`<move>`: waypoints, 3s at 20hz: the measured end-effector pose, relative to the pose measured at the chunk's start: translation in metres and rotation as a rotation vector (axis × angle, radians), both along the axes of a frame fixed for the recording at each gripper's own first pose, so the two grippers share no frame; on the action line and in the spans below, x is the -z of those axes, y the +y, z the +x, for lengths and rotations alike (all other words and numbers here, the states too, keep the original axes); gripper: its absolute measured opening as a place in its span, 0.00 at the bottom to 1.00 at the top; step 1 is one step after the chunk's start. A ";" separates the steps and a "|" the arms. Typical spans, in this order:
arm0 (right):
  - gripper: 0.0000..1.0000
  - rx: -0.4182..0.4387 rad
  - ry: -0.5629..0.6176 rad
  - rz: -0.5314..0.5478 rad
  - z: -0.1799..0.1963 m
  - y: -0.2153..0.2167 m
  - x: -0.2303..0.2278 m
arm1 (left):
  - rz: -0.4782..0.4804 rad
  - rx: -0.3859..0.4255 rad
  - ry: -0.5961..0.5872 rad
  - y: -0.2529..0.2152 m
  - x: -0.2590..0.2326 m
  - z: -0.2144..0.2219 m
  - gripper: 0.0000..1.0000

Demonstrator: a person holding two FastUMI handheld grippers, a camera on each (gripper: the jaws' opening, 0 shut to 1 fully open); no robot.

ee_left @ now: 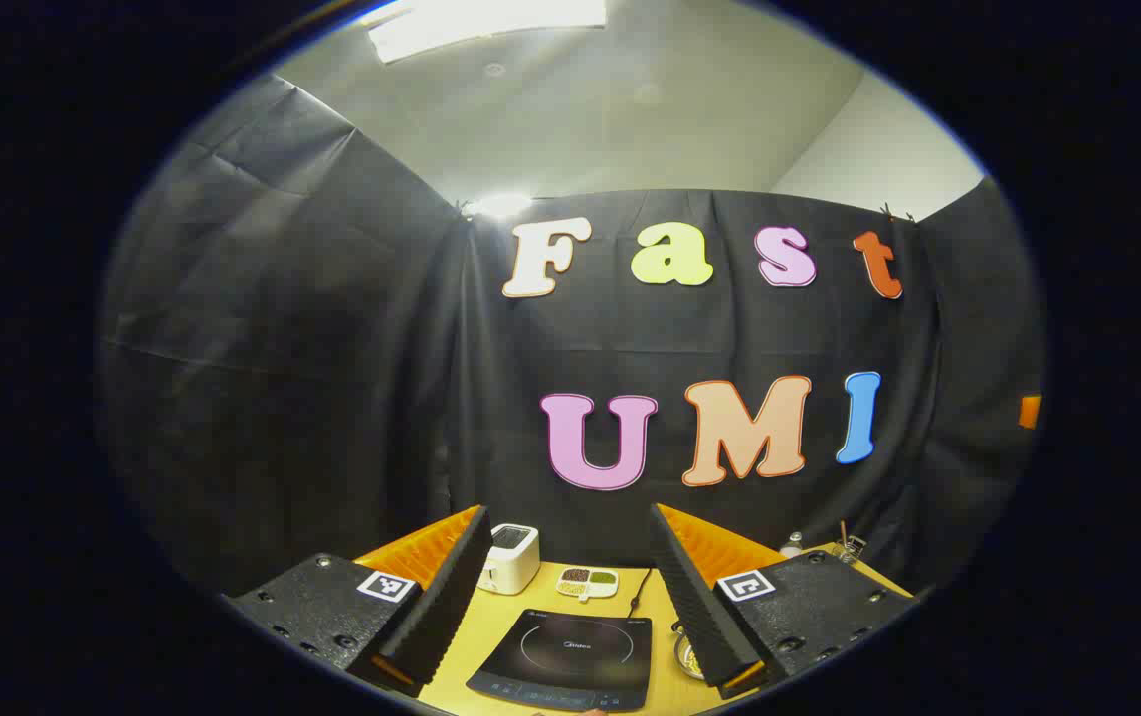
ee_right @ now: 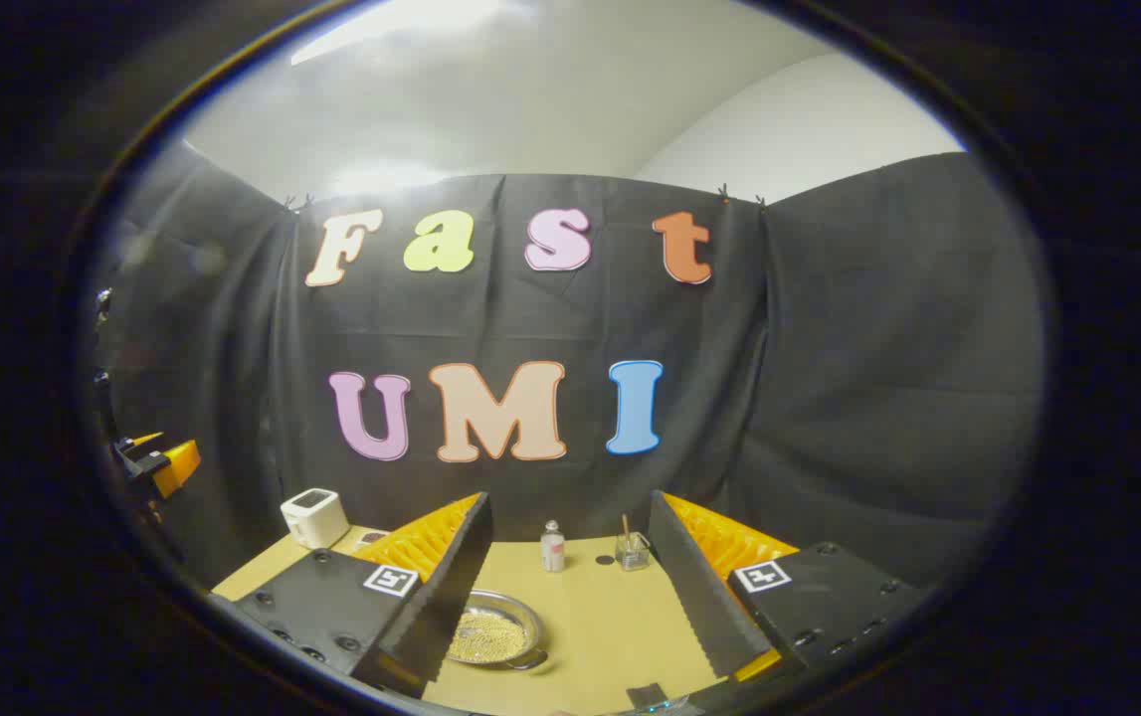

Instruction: First push the handle of the pot to place it horizontally, then grasp the pot with both hands and set it on the induction cooktop.

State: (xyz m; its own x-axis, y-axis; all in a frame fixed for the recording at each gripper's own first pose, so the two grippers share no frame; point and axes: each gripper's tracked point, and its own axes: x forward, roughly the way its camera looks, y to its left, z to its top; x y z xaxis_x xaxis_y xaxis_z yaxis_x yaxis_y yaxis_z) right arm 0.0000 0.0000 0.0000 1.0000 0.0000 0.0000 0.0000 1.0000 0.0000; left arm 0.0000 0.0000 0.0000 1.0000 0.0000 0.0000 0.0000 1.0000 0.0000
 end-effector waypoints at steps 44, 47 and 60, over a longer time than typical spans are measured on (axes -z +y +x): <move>0.05 -0.153 0.198 0.129 0.138 0.034 0.135 | 0.055 -0.186 0.045 -0.003 0.034 0.033 0.94; 0.06 -0.156 0.260 0.125 0.147 0.026 0.169 | 0.043 -0.208 0.045 -0.008 0.040 0.040 0.94; 0.00 -0.268 0.791 0.217 0.110 0.055 0.372 | 0.074 -0.360 0.114 0.014 0.084 0.060 0.92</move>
